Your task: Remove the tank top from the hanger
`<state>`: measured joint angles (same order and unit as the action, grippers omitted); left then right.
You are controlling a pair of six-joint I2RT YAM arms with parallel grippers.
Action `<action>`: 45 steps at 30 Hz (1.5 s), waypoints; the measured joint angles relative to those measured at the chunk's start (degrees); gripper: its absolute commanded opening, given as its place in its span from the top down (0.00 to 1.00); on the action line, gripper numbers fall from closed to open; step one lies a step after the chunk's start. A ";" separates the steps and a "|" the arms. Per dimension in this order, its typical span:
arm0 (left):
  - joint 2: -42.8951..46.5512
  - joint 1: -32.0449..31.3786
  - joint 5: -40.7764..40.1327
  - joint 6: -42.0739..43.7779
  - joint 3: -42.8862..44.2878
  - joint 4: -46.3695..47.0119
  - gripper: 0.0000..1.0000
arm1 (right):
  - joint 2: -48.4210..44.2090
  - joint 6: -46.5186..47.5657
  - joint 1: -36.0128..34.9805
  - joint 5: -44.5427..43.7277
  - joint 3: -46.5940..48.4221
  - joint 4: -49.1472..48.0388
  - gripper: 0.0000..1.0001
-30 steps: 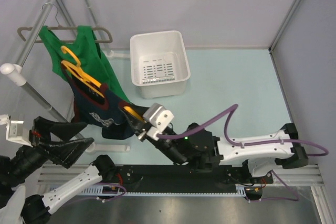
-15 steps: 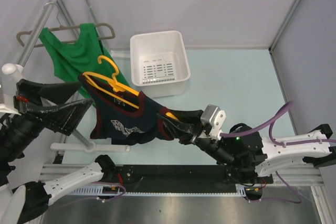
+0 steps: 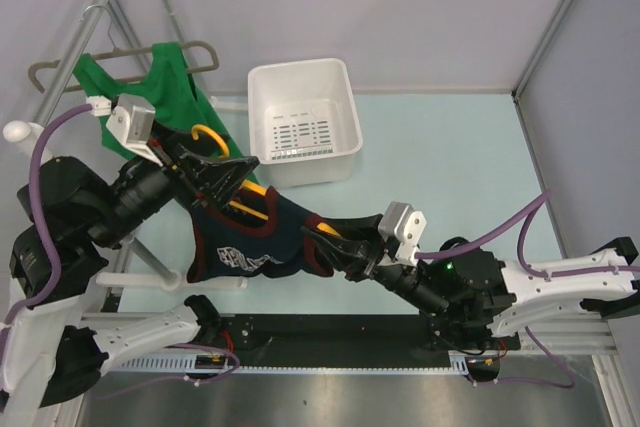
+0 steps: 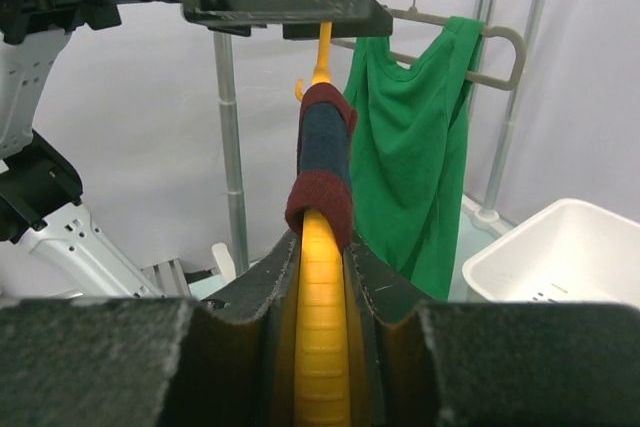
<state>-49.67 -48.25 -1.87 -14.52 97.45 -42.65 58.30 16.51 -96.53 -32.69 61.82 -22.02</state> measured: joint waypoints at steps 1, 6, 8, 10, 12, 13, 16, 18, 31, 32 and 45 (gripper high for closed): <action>-0.04 0.02 -0.11 0.20 -0.63 0.17 0.38 | -0.15 -0.11 -0.02 -0.02 -0.11 0.28 1.00; 0.46 -0.07 0.48 0.24 -2.05 1.33 0.82 | -1.75 -0.90 -0.04 -0.07 -1.18 0.68 1.00; 0.39 -0.09 1.40 0.72 -2.05 1.42 0.96 | -2.71 -1.51 0.04 -0.52 -1.97 0.37 1.00; -0.11 -0.09 2.36 1.55 -2.05 1.36 1.00 | -3.96 -2.58 0.07 -1.20 -2.51 0.39 1.00; -1.31 -0.11 2.91 1.73 -1.38 1.16 1.00 | -5.14 -3.98 0.07 -2.16 -2.58 0.96 0.98; -2.16 -0.11 3.17 1.70 -0.85 1.18 1.00 | -5.60 -5.01 0.09 -2.99 -2.58 1.55 0.98; -4.59 -0.11 3.10 1.97 0.31 1.05 1.00 | -6.75 -8.33 0.13 -5.95 -2.58 4.09 0.98; -5.79 -0.11 2.43 2.49 0.52 0.59 1.00 | -7.26 -10.86 0.17 -7.98 -2.58 6.29 0.80; -8.00 -0.24 -4.37 8.87 1.01 0.04 1.00 | -2.60 -34.27 2.16 -23.39 11.04 45.77 0.17; -7.96 -0.24 -5.14 9.44 0.98 0.44 1.00 | -1.75 -36.13 2.16 -24.20 13.29 48.92 0.16; -6.99 -0.44 -16.72 13.97 -4.07 6.73 1.00 | 4.81 -49.94 2.45 -29.86 23.32 65.29 0.21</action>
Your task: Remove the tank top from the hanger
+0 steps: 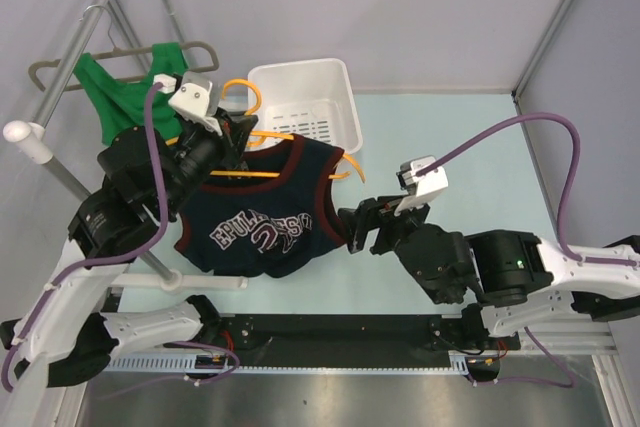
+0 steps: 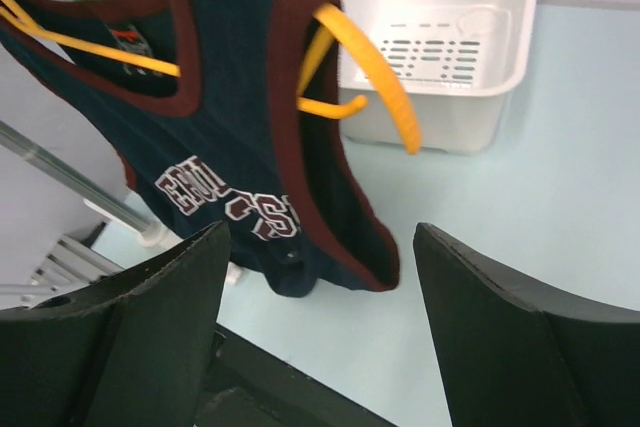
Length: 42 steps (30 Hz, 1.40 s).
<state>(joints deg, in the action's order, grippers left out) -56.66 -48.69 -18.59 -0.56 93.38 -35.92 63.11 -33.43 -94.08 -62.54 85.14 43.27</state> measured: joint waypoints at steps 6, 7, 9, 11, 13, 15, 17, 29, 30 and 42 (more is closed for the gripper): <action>0.37 -0.07 -3.80 1.68 -2.95 1.97 1.00 | 6.21 3.80 1.31 0.22 4.94 -7.63 0.24; 0.39 -0.07 -4.04 1.70 -3.26 2.03 1.00 | 8.24 4.15 2.43 0.85 6.67 -8.66 0.24; 0.48 -0.09 -4.46 1.70 -3.69 2.25 1.00 | 12.48 4.57 5.62 2.86 9.73 -9.97 0.24; 0.61 -0.11 -4.90 1.68 -3.89 2.45 1.00 | 16.48 4.33 9.53 5.05 12.39 -10.19 0.23; 1.03 -0.15 -5.27 1.68 -4.26 2.54 1.00 | 20.37 4.07 12.66 6.38 15.08 -10.12 0.23; 1.62 -0.17 -5.53 1.68 -4.59 2.51 1.00 | 23.61 3.91 14.45 6.60 17.53 -9.33 0.25; 1.97 -0.17 -5.81 1.68 -4.59 2.56 1.00 | 25.97 3.93 14.82 6.60 19.85 -8.94 0.31; 4.24 -0.17 -5.92 1.51 -6.16 2.84 1.00 | 30.12 3.50 16.92 5.97 24.83 -7.48 0.89; 4.35 -0.17 -5.99 1.51 -6.38 2.84 1.00 | 30.12 3.65 16.98 5.99 24.83 -7.37 0.93; 6.71 -0.50 -6.45 1.57 -9.81 3.26 1.00 | 13.79 -0.28 18.62 10.01 6.47 -9.03 1.00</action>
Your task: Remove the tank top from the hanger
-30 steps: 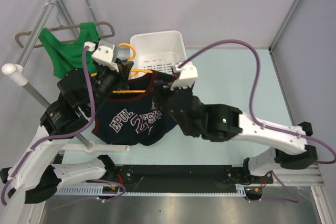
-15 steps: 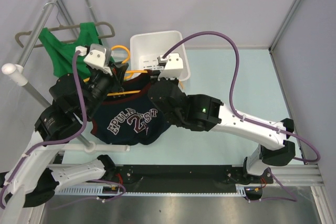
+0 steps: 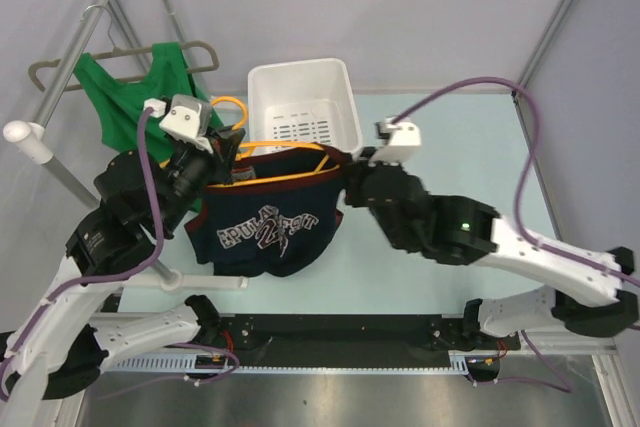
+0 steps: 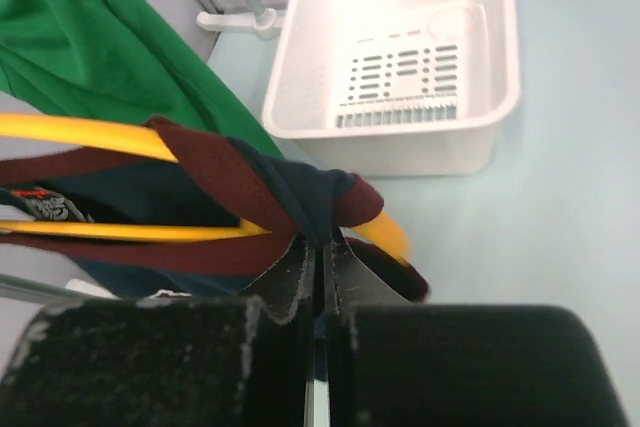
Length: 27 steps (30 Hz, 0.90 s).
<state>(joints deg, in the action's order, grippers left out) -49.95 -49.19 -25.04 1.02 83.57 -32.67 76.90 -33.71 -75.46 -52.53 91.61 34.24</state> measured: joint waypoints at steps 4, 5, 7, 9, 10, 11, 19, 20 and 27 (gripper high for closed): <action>1.33 -0.17 1.22 -0.70 0.00 0.83 1.00 | -12.83 -3.26 4.26 4.35 -11.32 -0.63 1.00; 1.81 -0.17 1.22 -0.76 0.00 0.87 1.00 | -15.52 -3.93 5.11 4.98 -13.38 -0.28 1.00; 2.64 -0.17 1.27 -1.09 0.00 0.98 1.00 | -19.85 -4.85 6.23 5.97 -16.90 -0.24 1.00; 3.37 -0.17 1.53 -1.79 0.00 1.53 1.00 | -22.91 -5.68 6.47 7.54 -20.17 -0.46 1.00; 3.69 -0.17 1.81 -2.29 0.00 2.03 1.00 | -24.04 -5.97 6.47 8.50 -21.81 -0.85 1.00; 3.98 -0.17 2.19 -2.95 0.00 2.69 1.00 | -24.90 -6.14 6.45 9.51 -23.37 -1.42 1.00; 1.16 -0.15 10.64 -11.06 0.83 8.74 1.00 | -22.36 -5.42 7.10 18.45 -30.21 -9.42 1.00; 0.61 -0.15 12.50 -12.74 0.83 9.77 1.00 | -21.97 -5.27 7.23 19.63 -30.71 -10.75 1.00; 0.02 -0.15 24.04 -25.09 -2.75 21.86 1.00 | -20.83 -5.27 8.20 30.16 -35.69 -24.63 1.00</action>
<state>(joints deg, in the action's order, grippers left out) -49.93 -49.34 -0.99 -24.08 80.82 -10.81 56.07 -38.98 -67.26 -22.37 55.92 9.61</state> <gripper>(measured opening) 0.032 0.021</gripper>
